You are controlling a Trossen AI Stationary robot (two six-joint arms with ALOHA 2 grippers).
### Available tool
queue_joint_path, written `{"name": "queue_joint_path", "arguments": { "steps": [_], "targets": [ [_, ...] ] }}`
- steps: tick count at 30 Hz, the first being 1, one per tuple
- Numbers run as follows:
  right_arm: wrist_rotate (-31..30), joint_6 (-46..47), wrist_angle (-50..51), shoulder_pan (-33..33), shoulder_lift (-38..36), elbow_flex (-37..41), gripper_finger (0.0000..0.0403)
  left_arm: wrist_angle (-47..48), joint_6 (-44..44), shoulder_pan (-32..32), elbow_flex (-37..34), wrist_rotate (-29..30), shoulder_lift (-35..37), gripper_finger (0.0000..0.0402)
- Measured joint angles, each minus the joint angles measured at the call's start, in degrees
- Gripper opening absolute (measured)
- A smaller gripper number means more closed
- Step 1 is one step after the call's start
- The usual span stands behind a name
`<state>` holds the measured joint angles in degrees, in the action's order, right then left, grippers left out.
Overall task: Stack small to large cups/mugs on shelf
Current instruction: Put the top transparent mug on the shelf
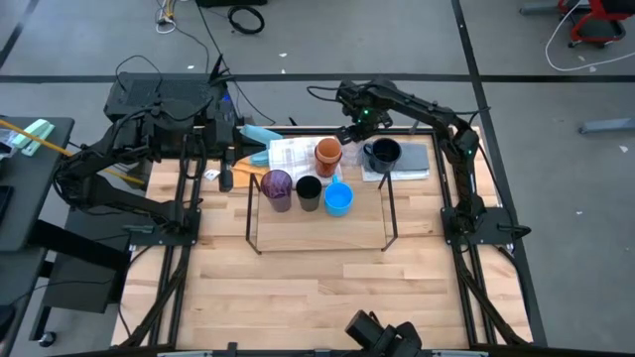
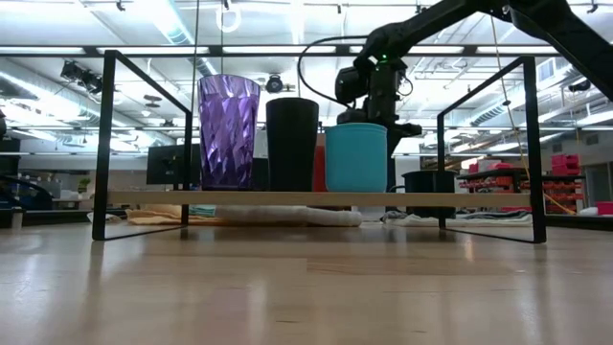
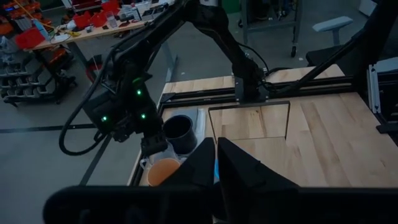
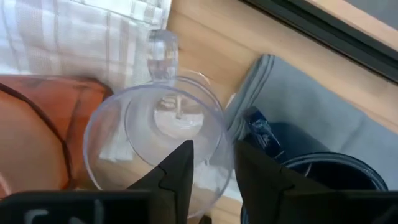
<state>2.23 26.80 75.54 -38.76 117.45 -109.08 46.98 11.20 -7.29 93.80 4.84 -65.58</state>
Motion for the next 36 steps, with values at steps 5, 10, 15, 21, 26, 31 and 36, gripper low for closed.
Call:
{"name": "queue_joint_path", "arguments": {
  "steps": [5,10,15,21,26,31,36],
  "targets": [
    [0.3,-0.9,-0.1,0.0,0.0,0.0,0.0078,0.0,0.0,0.0,0.0,0.0,0.0,0.0019],
    [0.3,-1.5,-0.1,0.0,0.0,0.0,0.0021,0.0,0.0,0.0,0.0,0.0,0.0,0.0021],
    [0.4,-1.9,-0.1,0.0,0.0,0.0,0.0013,0.0,0.1,0.0,0.0,0.0,0.0,0.0029],
    [0.4,-2.1,0.0,0.0,0.0,0.0,0.0006,0.0,0.1,0.0,0.0,0.0,0.0,0.003],
    [0.6,-1.7,0.1,0.0,-0.2,0.0,0.0011,0.0,1.2,0.0,0.0,0.0,0.0,0.0022],
    [0.8,-1.9,0.6,0.0,-1.7,0.0,0.0005,0.0,1.5,0.0,0.0,0.0,0.0,0.0019],
    [0.8,-1.5,0.9,-0.5,-3.8,0.0,0.0008,0.0,1.5,0.0,0.0,0.0,0.0,0.0025]
  ]
}}
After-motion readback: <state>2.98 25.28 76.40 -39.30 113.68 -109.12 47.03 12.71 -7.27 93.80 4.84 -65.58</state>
